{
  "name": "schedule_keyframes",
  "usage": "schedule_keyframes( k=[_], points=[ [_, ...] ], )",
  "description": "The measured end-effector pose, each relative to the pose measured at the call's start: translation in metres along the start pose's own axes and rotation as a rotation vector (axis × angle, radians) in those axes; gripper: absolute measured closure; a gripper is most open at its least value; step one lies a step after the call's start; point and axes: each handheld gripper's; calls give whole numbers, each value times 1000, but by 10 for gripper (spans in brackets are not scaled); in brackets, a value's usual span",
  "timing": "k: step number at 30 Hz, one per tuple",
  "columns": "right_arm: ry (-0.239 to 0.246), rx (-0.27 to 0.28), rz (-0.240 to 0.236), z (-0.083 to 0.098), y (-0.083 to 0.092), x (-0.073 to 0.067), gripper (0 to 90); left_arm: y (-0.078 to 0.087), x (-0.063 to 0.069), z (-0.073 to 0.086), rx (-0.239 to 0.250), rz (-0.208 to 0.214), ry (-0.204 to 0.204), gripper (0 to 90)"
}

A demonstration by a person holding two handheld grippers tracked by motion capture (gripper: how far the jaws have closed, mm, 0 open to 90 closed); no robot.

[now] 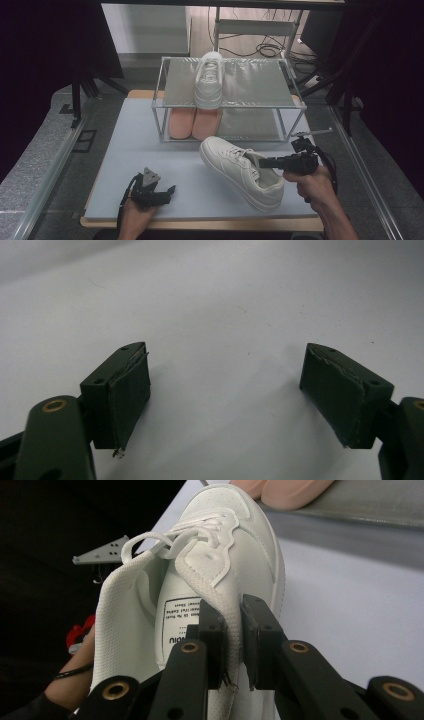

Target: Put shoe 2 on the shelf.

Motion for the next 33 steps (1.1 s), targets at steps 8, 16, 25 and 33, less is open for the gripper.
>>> schedule_keyframes(
  k=[8, 16, 25, 33],
  points=[
    [-9, 36, -17, -11, 15, -8, 799, 0, 0, 0, -3, 0, -3, 201],
    [-18, 67, -12, -22, 32, -15, 801, 0, 0, 0, -3, -1, -5, 201],
    [-35, 114, -11, -33, 50, -20, 805, 0, -1, 0, -3, 0, -6, 201],
    [-55, 172, -9, -40, 69, -21, 807, 0, 0, 0, -3, 0, -5, 201]
  ],
)
Point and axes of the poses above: each handheld gripper's, and its own axes: y roughly backward along the jaws, z roughly out of its underside, x roughly to its right, and after that the axes turned 8 degrees about -z, right-handed
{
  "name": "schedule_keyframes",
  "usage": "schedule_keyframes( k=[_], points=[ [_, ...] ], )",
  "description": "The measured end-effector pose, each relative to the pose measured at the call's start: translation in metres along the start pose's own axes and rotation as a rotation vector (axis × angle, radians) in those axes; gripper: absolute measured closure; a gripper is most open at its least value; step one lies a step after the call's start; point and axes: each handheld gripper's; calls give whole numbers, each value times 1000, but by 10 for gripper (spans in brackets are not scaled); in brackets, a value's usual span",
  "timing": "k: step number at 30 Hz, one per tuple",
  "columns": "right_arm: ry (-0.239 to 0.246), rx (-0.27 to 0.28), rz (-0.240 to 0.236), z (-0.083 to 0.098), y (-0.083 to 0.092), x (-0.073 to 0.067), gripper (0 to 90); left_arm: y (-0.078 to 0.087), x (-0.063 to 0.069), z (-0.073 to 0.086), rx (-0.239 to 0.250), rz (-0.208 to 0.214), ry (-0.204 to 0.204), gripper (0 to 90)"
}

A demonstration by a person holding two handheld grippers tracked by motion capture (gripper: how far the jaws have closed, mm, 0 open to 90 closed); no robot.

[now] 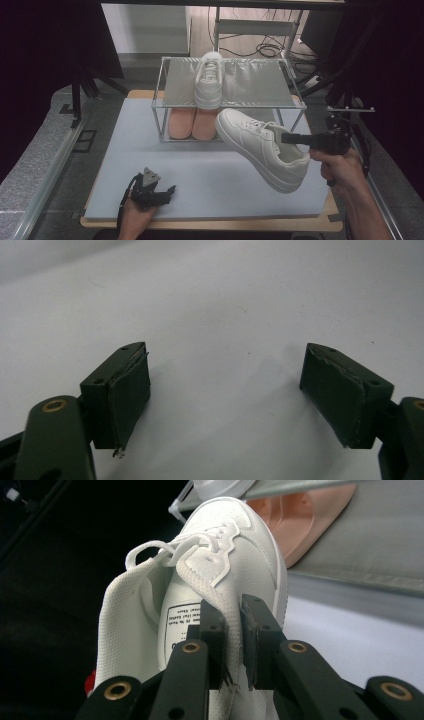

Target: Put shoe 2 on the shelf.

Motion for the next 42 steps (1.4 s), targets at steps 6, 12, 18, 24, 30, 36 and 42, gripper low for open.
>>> schedule_keyframes(
  k=[6, 12, 18, 24, 30, 36, 42],
  points=[
    [-8, 45, 16, -9, 11, 0, 807, 0, 0, 0, -3, 0, -2, 201],
    [-17, 92, 51, -21, 16, 2, 808, 0, 0, 0, -2, 0, -3, 201],
    [-31, 126, 96, -33, 11, 6, 808, 0, 0, 0, -3, 1, -1, 201],
    [-52, 157, 139, -48, -1, 11, 808, 0, 0, 0, -3, 1, -1, 201],
    [-83, 198, 169, -63, -19, 18, 807, 0, 0, 0, -2, 1, -1, 201],
    [-105, 232, 214, -77, -36, 24, 807, 0, 0, 0, 1, 1, 0, 201],
    [-116, 264, 257, -90, -54, 28, 805, 0, 0, 0, 1, 1, 0, 201]
  ],
)
Point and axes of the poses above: each handheld gripper's, and its own axes: y roughly backward along the jaws, z roughly out of its underside, x roughly to its right, and after that the axes turned 8 degrees about -z, right-handed
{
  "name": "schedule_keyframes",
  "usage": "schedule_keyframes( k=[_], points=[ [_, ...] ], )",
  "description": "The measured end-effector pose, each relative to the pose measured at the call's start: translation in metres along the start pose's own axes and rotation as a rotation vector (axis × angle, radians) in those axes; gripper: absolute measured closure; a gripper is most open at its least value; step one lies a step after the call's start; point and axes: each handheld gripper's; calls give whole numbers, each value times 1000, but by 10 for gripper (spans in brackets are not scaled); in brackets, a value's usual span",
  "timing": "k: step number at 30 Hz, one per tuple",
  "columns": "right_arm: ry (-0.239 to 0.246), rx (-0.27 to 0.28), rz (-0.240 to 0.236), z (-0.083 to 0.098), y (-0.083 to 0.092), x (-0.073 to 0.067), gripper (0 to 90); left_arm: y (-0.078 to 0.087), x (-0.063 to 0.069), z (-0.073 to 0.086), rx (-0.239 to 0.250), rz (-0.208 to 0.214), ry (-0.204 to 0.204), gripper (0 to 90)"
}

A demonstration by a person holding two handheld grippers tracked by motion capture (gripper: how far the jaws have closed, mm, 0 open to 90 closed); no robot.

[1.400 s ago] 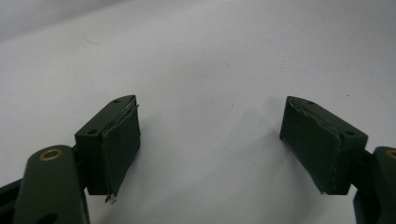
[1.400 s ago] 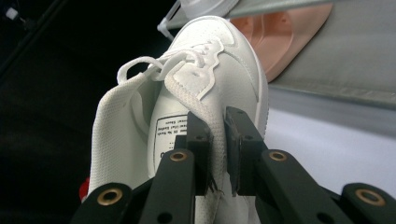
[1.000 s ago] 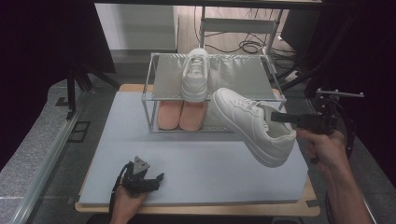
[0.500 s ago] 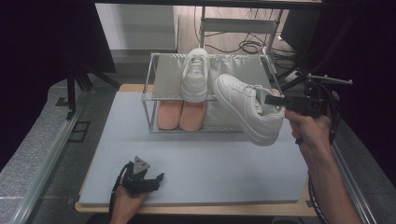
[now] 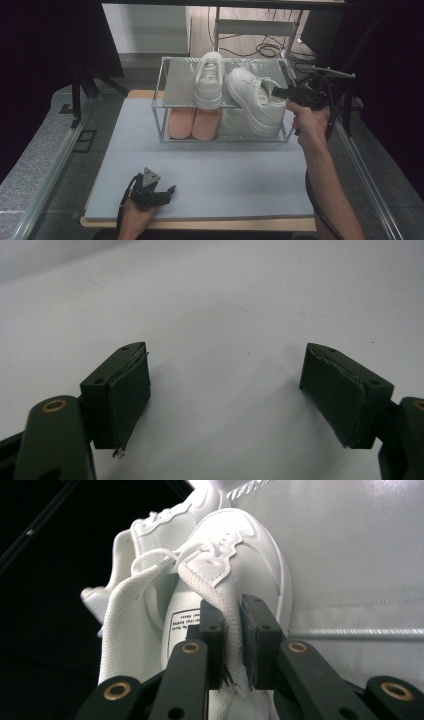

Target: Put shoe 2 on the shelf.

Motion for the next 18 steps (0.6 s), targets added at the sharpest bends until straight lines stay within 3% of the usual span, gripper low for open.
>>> schedule_keyframes(
  k=[7, 10, 18],
  points=[
    [8, 20, 37, -5, -22, -3, 775, 0, 0, 0, 1, 0, 1, 201],
    [60, 11, 56, -5, -25, -10, 742, 0, 0, 0, 1, 1, 3, 201],
    [92, 5, 1, -5, -23, -8, 571, 0, 0, 0, 1, 1, 3, 201]
  ],
)
Point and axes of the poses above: each handheld gripper's, and its own axes: y roughly backward along the jaws, z roughly out of its underside, x roughly to its right, and after that the axes turned 8 degrees about -z, right-handed
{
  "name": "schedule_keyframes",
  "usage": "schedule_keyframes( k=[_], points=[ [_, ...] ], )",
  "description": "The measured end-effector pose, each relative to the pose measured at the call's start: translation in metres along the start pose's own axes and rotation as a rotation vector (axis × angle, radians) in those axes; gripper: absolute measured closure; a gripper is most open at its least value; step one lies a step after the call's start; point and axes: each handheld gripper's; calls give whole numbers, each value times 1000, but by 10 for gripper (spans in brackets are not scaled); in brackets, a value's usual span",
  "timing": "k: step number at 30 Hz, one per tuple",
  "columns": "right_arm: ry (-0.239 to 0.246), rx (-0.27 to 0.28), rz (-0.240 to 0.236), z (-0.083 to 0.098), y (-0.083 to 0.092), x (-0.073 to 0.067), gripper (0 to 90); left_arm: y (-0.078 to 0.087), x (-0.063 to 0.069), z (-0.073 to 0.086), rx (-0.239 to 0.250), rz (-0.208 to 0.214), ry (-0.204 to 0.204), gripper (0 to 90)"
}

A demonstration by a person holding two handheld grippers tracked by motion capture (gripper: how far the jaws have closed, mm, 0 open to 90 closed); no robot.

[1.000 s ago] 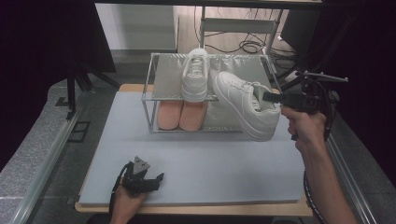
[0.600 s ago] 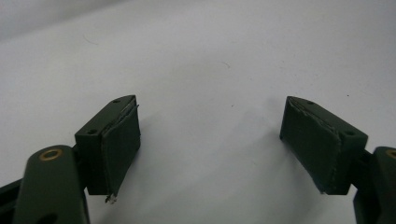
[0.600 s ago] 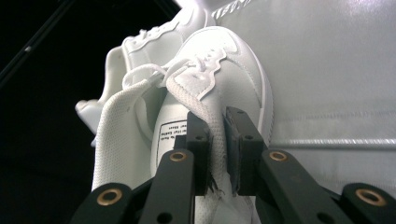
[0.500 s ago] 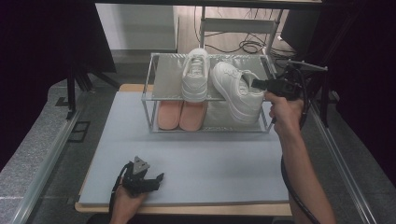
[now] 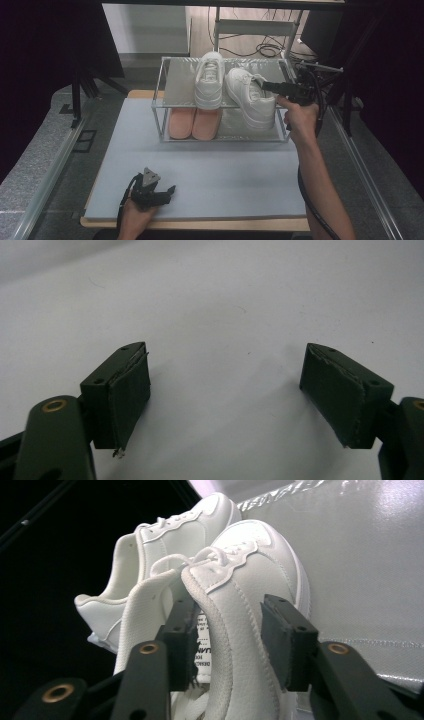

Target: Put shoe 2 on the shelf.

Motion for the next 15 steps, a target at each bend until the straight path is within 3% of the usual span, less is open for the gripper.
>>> schedule_keyframes(
  k=[9, 15],
  points=[
    [44, 58, -45, -4, 26, -3, 536, 0, 0, 0, -4, 0, -7, 201],
    [83, 79, -40, 4, 50, -4, 595, 0, 0, 0, -4, 0, -5, 201]
  ],
)
Point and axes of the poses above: each handheld gripper's, and its own axes: y roughly backward along the jaws, z roughly out of its underside, x roughly to its right, and after that the axes turned 8 degrees about -z, right-handed
